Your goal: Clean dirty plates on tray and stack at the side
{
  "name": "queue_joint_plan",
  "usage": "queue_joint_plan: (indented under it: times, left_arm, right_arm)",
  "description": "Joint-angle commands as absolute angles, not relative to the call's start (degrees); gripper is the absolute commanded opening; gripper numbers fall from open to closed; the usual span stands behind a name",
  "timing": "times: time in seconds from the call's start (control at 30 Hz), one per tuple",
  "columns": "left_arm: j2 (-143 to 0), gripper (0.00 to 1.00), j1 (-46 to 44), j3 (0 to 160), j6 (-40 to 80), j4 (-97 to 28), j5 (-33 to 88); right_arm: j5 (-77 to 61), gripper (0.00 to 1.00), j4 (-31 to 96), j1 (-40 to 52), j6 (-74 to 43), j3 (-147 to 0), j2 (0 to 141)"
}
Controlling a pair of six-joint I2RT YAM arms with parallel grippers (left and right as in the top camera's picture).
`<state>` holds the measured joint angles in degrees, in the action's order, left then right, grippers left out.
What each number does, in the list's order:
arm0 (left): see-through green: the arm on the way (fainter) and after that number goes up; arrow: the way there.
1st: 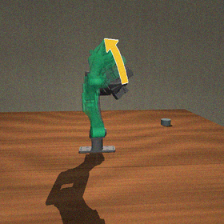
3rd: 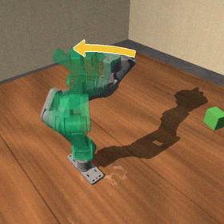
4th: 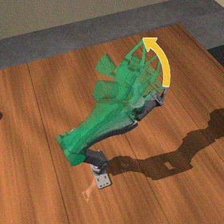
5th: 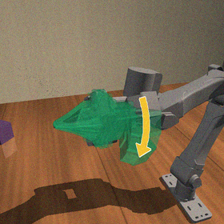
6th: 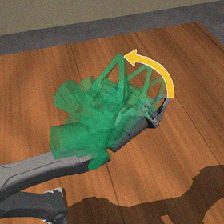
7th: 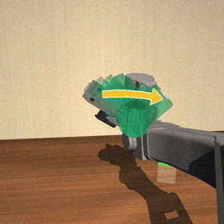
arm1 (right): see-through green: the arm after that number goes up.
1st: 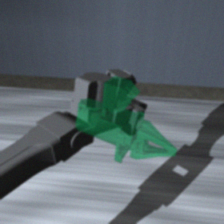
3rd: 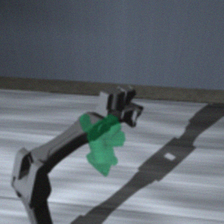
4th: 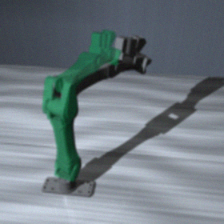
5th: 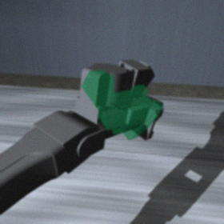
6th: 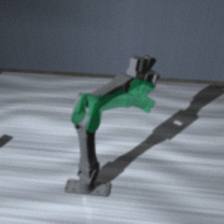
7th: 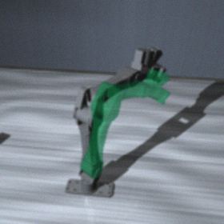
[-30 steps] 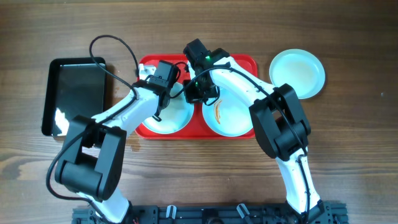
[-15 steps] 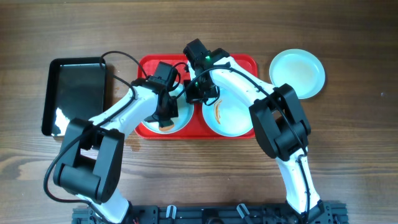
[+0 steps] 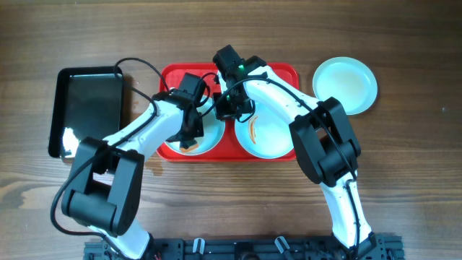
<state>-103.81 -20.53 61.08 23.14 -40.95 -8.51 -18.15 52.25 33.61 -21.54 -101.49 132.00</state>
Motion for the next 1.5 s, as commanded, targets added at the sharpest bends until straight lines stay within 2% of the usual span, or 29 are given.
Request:
queue_joint_plan:
  times: [0.0, 0.2, 0.33, 0.5, 0.63, 1.07, 1.27, 1.47]
  left_arm:
    - [-104.05, 0.04, -17.15, 57.60, 22.68, -39.81, -15.25]
    - [-104.05, 0.04, -13.52, 54.13, 22.68, -35.99, -15.81]
    - [-103.96, 0.04, -11.27, 54.00, 22.70, -31.86, -21.39]
    - [-103.48, 0.04, -11.14, 54.06, 22.98, -25.87, -21.28]
    - [-100.42, 0.04, -11.51, 55.66, 26.41, -26.41, -21.04]
    - [-71.64, 0.04, -15.11, 56.64, 28.12, -35.09, -11.20]
    - [-68.42, 0.04, -15.11, 56.51, 28.14, -43.00, -6.90]
    - [-70.89, 0.04, -15.14, 56.27, 28.14, -45.30, -2.90]
  right_arm:
    - [-14.66, 0.04, 52.21, 33.36, -21.23, -100.36, 133.67]
    - [-14.66, 0.04, 52.31, 33.36, -21.06, -100.36, 133.67]
    - [-14.66, 0.04, 52.31, 33.36, -21.06, -100.36, 133.67]
    - [-14.66, 0.04, 52.10, 33.36, -21.15, -100.36, 133.67]
    - [-14.66, 0.04, 51.66, 33.36, -21.19, -100.38, 133.67]
    - [-13.85, 0.04, 51.33, 32.86, -22.52, -103.07, 127.76]
    - [-2.68, 0.04, 51.62, 32.77, -22.52, -103.57, 120.60]
    - [11.92, 0.04, 52.66, 32.95, -19.73, -103.57, 112.51]
